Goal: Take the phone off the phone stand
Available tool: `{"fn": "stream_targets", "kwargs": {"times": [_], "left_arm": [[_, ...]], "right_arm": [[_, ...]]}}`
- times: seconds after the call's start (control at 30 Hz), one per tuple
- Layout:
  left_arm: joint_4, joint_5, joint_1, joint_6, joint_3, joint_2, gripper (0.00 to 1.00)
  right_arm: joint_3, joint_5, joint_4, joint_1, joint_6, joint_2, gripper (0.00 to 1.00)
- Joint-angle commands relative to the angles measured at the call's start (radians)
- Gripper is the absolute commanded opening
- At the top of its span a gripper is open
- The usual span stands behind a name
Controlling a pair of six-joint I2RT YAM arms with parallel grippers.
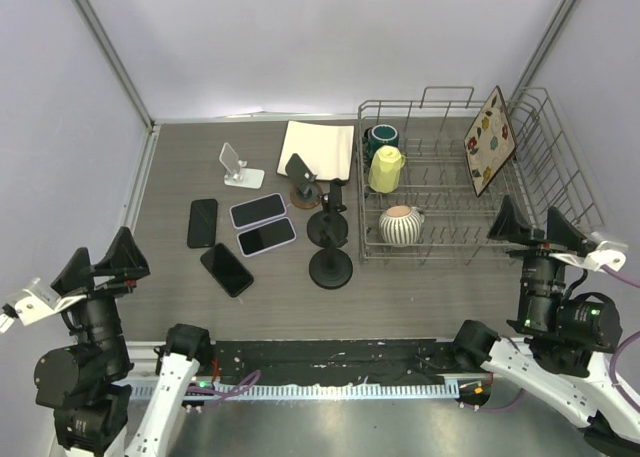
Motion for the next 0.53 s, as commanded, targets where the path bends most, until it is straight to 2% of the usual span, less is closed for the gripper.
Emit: {"fn": "stream_targets", "kwargs": {"times": [0.0,0.17,0.5], "left_arm": [[0.079,-0.029,-0.002,0.101,-0.014,-0.013,1.0],[0.076,-0.027,-0.002,0.108,-0.019,-0.022,1.0],[0.093,0.008,-0.002,0.105,-0.046,-0.013,1.0]], "right_arm": [[-0.061,0.013,0.125,0.001,-0.069,-0.002,0.91],[-0.116,0.001,0.215,0.001,-0.112,0.01,0.91],[-0.116,-0.008,0.212,0.003,-0.125,0.055,0.91]]}}
